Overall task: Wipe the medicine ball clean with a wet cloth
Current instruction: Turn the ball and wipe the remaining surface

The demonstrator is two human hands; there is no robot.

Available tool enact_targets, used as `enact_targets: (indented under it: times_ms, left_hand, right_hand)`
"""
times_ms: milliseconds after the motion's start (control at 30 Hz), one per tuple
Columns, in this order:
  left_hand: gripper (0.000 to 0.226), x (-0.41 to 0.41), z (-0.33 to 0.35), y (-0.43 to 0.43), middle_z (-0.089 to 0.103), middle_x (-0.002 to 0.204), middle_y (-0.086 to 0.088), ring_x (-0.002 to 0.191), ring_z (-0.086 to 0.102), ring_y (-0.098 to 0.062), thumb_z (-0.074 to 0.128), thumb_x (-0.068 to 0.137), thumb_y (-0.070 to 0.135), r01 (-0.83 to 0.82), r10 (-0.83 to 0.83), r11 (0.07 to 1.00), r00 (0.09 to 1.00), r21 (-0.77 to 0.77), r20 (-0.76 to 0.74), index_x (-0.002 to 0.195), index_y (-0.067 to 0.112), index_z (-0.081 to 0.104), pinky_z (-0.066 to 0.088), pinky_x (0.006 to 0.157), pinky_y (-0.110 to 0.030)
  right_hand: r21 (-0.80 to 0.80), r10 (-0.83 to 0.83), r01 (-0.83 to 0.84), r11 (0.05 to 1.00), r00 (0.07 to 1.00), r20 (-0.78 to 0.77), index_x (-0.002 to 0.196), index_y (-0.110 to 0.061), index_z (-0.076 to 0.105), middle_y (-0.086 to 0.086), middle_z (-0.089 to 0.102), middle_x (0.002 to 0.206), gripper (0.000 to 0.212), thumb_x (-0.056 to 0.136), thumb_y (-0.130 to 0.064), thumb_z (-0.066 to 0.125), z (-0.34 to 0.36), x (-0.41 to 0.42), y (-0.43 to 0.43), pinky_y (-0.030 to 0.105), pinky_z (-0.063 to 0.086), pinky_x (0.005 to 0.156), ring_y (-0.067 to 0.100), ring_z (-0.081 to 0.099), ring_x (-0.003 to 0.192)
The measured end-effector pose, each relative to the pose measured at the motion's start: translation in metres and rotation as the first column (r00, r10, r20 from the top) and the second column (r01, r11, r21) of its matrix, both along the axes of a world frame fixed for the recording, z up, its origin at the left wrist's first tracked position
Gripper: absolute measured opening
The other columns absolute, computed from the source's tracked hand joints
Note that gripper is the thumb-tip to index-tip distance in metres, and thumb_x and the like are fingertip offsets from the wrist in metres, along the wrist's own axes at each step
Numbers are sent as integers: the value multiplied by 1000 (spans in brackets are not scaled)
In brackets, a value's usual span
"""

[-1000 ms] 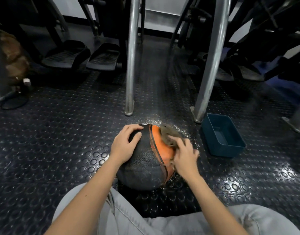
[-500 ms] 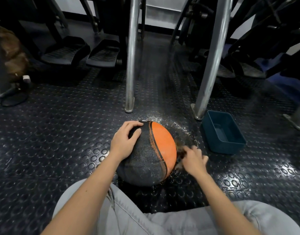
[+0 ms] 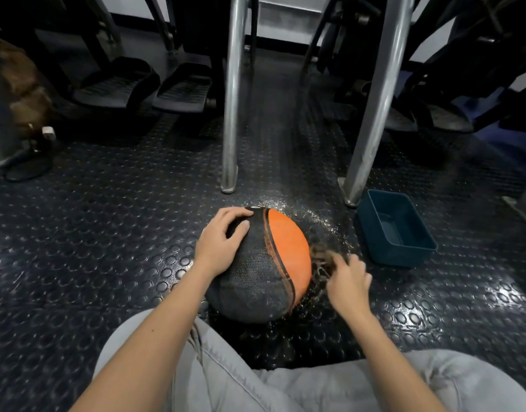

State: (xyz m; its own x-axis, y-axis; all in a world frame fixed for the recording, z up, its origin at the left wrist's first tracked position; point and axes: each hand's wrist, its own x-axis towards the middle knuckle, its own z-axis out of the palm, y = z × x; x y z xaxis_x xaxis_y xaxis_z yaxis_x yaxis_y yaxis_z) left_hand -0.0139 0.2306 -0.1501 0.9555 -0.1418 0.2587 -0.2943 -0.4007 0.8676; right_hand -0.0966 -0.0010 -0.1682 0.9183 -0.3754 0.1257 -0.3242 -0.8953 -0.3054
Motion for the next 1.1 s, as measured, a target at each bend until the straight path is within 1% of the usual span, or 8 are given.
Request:
enact_targets:
  times_ms: [67, 200, 333, 500, 700, 800, 933, 1100]
  left_hand:
    - [16, 2, -1, 1, 51, 114, 27, 109, 48, 1, 50, 93, 36, 5, -5, 1000, 1000, 3, -2, 102, 47, 57, 36, 89, -27]
    - [15, 6, -4, 1, 53, 113, 21, 109, 49, -1, 50, 91, 36, 0, 0, 1000, 1000, -22, -1, 102, 44, 57, 37, 94, -27]
    - [18, 5, -4, -1, 54, 107, 25, 106, 50, 3, 44, 81, 50, -4, 5, 999, 1000, -54, 20, 96, 51, 54, 36, 94, -23]
    - [15, 7, 0, 0, 51, 108, 31, 109, 49, 1, 47, 87, 44, -1, 0, 1000, 999, -23, -37, 95, 55, 52, 36, 92, -26]
    - [16, 8, -4, 3, 54, 112, 21, 107, 49, 3, 50, 88, 40, 5, -6, 999, 1000, -46, -21, 98, 50, 55, 34, 90, -17]
    - [18, 6, -5, 2, 53, 110, 26, 107, 48, 5, 46, 84, 43, 3, -4, 999, 1000, -54, -27, 97, 51, 55, 34, 90, -17]
    - [16, 4, 0, -2, 50, 109, 34, 107, 48, 3, 47, 89, 43, 2, -2, 1000, 1000, -14, -27, 100, 50, 55, 34, 87, -21]
    - [18, 5, -4, 1, 51, 108, 30, 109, 50, 0, 45, 84, 46, -20, 20, 1000, 1000, -24, -8, 99, 51, 54, 37, 93, -27]
  right_hand:
    - [99, -87, 77, 992, 992, 96, 139, -15, 44, 13, 45, 121, 53, 90, 2, 40, 12, -2, -3, 39, 27, 92, 29, 38, 112]
    - [142, 154, -250, 958, 864, 479, 132, -16, 52, 11, 49, 108, 51, 85, -4, 38, 43, 4, 48, 32, 25, 77, 17, 38, 94]
    - [-65, 388, -399, 915, 820, 421, 130, -29, 48, 6, 48, 109, 58, 76, -12, 41, -2, -21, 63, 33, 32, 75, 20, 43, 92]
    - [280, -135, 91, 956, 981, 142, 137, -19, 48, 8, 46, 116, 53, 89, 2, 47, -17, -22, 10, 43, 25, 100, 26, 42, 114]
    - [172, 164, -333, 927, 773, 613, 131, -18, 52, 2, 45, 108, 49, 84, -4, 43, 36, -12, 52, 31, 30, 86, 17, 44, 98]
    - [-31, 326, -351, 936, 829, 455, 131, -28, 47, 6, 48, 111, 59, 77, -5, 41, -4, -23, 55, 34, 29, 81, 19, 45, 98]
    - [185, -34, 4, 983, 986, 163, 138, -23, 46, 7, 45, 122, 52, 91, -1, 45, 8, -4, 26, 41, 23, 98, 22, 41, 115]
    - [135, 146, -239, 962, 863, 484, 131, -22, 54, 7, 46, 110, 54, 84, 2, 43, 66, 21, 48, 32, 20, 85, 19, 39, 105]
